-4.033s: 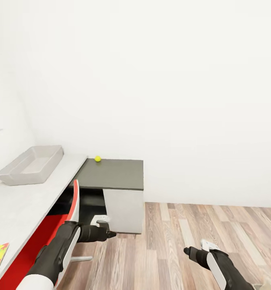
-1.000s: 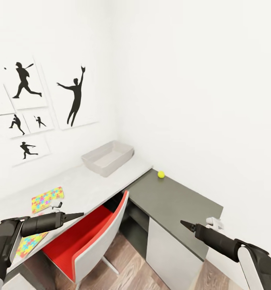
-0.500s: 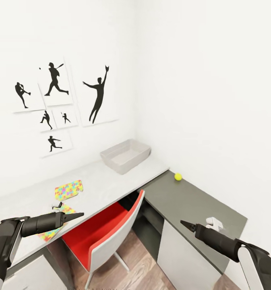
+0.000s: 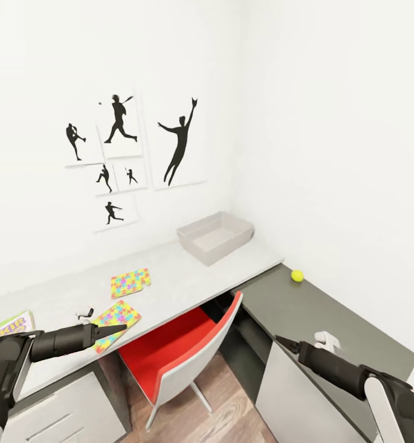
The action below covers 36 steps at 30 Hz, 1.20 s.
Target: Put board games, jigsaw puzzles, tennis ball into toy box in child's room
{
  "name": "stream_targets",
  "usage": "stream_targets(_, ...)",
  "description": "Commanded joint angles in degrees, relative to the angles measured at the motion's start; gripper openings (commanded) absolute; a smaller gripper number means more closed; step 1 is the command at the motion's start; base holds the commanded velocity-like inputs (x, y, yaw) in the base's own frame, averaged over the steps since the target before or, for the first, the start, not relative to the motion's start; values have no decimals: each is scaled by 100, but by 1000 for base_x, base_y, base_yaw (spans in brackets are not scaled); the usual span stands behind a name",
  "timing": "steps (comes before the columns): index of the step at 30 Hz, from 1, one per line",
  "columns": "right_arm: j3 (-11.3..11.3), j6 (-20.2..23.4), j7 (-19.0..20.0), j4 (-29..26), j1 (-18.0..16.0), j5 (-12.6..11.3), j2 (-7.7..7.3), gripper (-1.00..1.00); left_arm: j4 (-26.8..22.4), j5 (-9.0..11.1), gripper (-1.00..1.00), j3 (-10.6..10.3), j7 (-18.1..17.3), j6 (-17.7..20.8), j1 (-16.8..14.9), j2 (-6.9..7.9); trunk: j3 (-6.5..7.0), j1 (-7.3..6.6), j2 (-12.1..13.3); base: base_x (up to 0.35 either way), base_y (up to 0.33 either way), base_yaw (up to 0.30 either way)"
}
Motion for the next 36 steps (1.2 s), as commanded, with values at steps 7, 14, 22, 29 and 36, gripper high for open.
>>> stream_targets(7, -51, 5, 241, 38, -5, 16, -3, 100, -2, -35, 100, 4, -30, 60, -6, 1, -16, 4, -9, 240, 0, 40)
stream_targets(14, -127, 0, 277, 53, -5, 16, -4, 100, -2, -35, 100, 7, -32, 60, -6, 1, -16, 4, -9, 163, 0, 4)
stream_targets(22, -145, -1, 281, 110, -5, 16, -4, 100, -2, -35, 100, 8, -32, 60, -6, 1, -16, 4, -9, 188, 77, -107)
stream_targets(29, -146, -1, 281, 148, -5, 26, -4, 100, -2, -35, 100, 8, -38, 60, -6, 1, -16, 4, -9, 98, 45, -170)
stream_targets(36, -146, -1, 281, 152, -5, 37, -4, 100, -2, -35, 100, 9, -38, 60, -6, 1, -16, 4, -9, 200, 36, -24)
